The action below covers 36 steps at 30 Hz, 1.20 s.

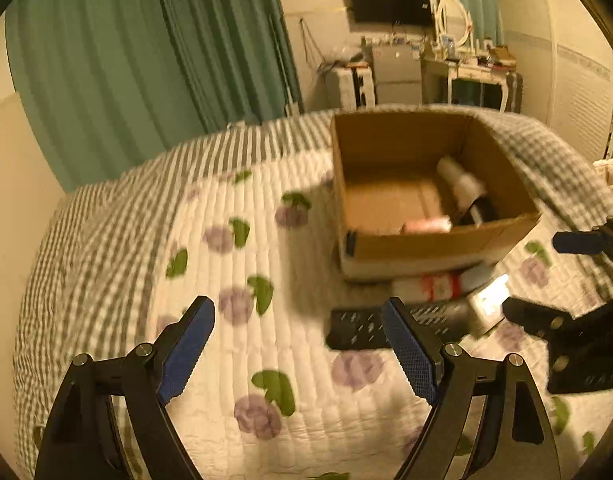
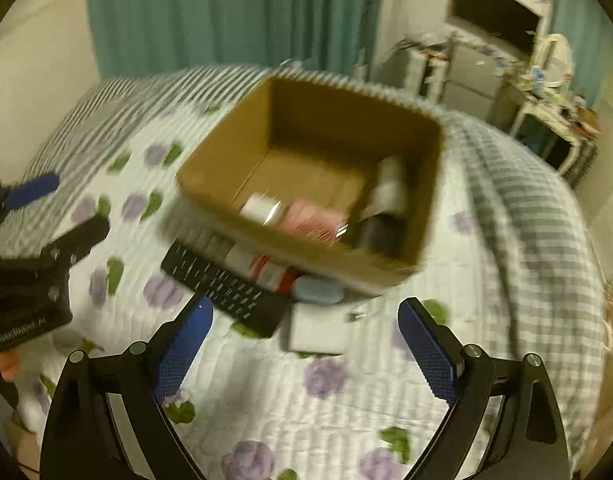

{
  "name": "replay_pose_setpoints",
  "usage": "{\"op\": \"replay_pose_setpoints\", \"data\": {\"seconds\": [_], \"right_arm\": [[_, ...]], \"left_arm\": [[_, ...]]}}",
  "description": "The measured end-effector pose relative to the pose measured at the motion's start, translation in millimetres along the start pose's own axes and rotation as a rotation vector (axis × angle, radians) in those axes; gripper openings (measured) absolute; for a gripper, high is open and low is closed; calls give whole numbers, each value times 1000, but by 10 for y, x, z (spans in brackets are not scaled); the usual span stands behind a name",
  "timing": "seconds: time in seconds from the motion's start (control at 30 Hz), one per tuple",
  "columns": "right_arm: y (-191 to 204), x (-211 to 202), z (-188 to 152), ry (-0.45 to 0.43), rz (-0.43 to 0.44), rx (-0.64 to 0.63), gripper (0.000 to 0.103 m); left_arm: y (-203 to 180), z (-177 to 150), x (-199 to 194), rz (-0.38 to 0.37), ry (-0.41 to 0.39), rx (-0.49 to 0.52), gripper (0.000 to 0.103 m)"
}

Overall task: Organize rigid objects
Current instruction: 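Grasp the black TV remote with the right tool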

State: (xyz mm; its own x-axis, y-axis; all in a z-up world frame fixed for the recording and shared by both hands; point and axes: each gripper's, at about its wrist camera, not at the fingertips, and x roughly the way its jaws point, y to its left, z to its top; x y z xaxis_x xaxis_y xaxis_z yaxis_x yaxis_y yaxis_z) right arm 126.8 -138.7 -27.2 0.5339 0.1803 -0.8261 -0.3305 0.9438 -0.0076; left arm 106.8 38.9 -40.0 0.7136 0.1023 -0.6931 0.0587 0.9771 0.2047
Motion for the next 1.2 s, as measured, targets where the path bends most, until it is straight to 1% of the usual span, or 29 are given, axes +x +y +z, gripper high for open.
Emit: {"op": "replay_pose_setpoints", "data": {"seconds": [0.13, 0.17, 0.2, 0.27, 0.3, 0.33, 0.4, 0.43, 0.5, 0.63, 0.67, 0.7, 0.73, 0.77, 0.83, 0.9, 0.97, 1.1, 1.2], "right_arm": [[281, 404, -82, 25, 61, -75, 93], [352, 495, -96, 28, 70, -95, 90], [420, 583, -101, 32, 79, -117, 83], [557, 758, -96, 46, 93, -167, 74], [641, 847, -93, 53, 98, -206, 73], [682, 899, -92, 56, 96, -228, 72], [785, 1013, -90, 62, 66, -299, 65], [816, 1042, -79, 59, 54, -328, 63], [864, 1078, -70, 59, 57, -366, 61], [965, 1162, -90, 80, 28, -436, 61], [982, 1173, -89, 83, 21, -443, 59], [992, 1184, -85, 86, 19, -440, 51], [992, 1214, -76, 101, 29, -428, 46], [986, 1236, -66, 109, 29, -417, 40], [962, 1212, -49, 117, 37, -393, 37], [909, 1130, -37, 129, 53, -369, 28], [842, 980, -78, 129, 77, -340, 22], [566, 623, -164, 110, 108, -207, 19], [351, 363, -281, 89, 78, -131, 19]], "left_arm": [[118, -262, 232, -32, 57, -42, 88], [158, -316, 296, -31, 75, -60, 88], [177, -362, 320, -25, 84, -71, 88], [243, -417, 395, -17, 104, -98, 88], [282, -440, 422, -20, 114, -115, 88], [317, -449, 439, -27, 122, -135, 88], [378, -461, 458, -36, 130, -167, 88], [396, -455, 447, -41, 127, -176, 88], [427, -457, 421, -50, 116, -188, 88], [431, -456, 425, -44, 123, -194, 88], [420, -460, 428, -44, 125, -192, 88], [409, -463, 433, -43, 127, -187, 87], [400, -470, 431, -41, 127, -183, 88], [393, -474, 426, -38, 129, -180, 88], [394, -469, 434, -31, 137, -179, 88], [400, -455, 412, -30, 132, -178, 88], [400, -433, 384, -32, 120, -174, 88], [344, -396, 336, -37, 111, -166, 88], [244, -388, 292, -41, 114, -150, 88]]}}
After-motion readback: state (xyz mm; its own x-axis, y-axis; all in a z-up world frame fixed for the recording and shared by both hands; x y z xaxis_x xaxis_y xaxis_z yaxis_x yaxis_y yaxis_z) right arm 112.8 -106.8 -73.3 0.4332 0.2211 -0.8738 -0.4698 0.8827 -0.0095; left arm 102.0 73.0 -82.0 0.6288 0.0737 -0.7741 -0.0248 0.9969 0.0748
